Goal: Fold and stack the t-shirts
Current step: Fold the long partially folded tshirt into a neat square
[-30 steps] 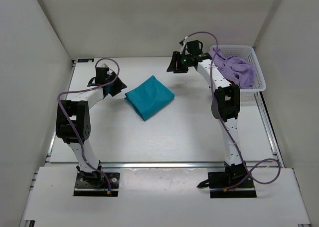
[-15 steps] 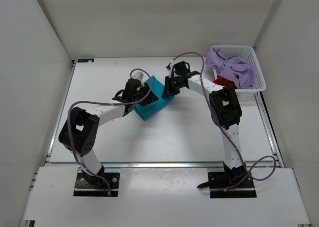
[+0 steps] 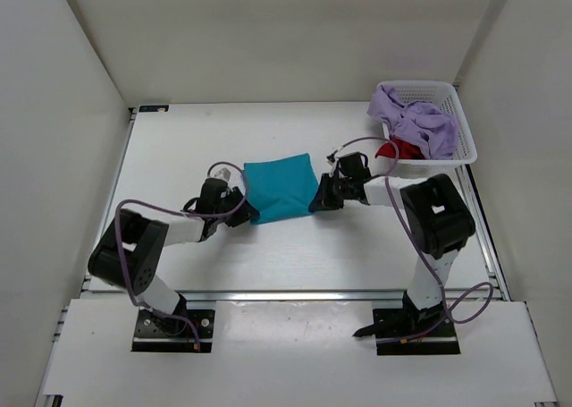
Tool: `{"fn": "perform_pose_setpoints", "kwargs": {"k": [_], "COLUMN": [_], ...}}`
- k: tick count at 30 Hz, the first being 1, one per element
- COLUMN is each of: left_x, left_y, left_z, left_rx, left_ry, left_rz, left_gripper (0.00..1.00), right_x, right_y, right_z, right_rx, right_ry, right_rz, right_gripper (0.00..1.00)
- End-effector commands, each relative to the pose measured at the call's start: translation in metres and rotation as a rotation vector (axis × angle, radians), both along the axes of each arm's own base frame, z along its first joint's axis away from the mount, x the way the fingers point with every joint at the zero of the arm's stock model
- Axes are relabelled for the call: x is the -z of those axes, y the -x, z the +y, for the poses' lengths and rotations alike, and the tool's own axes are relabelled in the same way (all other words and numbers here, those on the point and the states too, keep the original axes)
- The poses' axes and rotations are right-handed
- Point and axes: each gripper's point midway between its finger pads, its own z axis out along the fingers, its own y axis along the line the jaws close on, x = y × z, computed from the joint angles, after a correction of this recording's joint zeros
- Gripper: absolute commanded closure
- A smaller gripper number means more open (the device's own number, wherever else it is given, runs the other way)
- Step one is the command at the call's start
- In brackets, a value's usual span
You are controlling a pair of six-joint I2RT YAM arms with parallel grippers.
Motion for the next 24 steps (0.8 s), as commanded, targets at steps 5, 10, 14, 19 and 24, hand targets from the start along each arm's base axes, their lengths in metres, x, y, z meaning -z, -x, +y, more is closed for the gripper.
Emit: {"fn": "perform_pose_setpoints", "kwargs": {"k": [5, 10, 14, 19, 24], "left_x": [-0.055, -0.112, -0.101, -0.065, -0.025], "left_y": [0.031, -0.003, -0.047, -0.093, -0.107], "left_z": [0.007, -0.019, -0.045, -0.045, -0.006], "left_rx": [0.019, 0.049, 0.073, 0.036, -0.057], "left_ry": [0.047, 0.050, 0.087, 0.054, 0.030], "left_rz": [-0.107, -0.240, -0.182, -0.098, -0.037], "left_gripper": [0.62, 0.59, 0.61, 0.65, 0.66], "right_x": [-0.056, -0.093, -0.090, -0.072, -0.027], "right_y": [0.012, -0.017, -0.052, -0.098, -0.116], "right_z": [-0.006, 0.001, 0.015, 0.021, 0.004], "right_rx": [0.023, 0.019, -0.004, 0.019, 0.060], "right_ry": [-0.022, -0.036, -0.060, -0.080, -0.071], "right_rz": [-0.126, -0.244, -0.260, -0.271, -0.177], "right_gripper": [0.81, 0.88, 1.00, 1.00, 1.00]}}
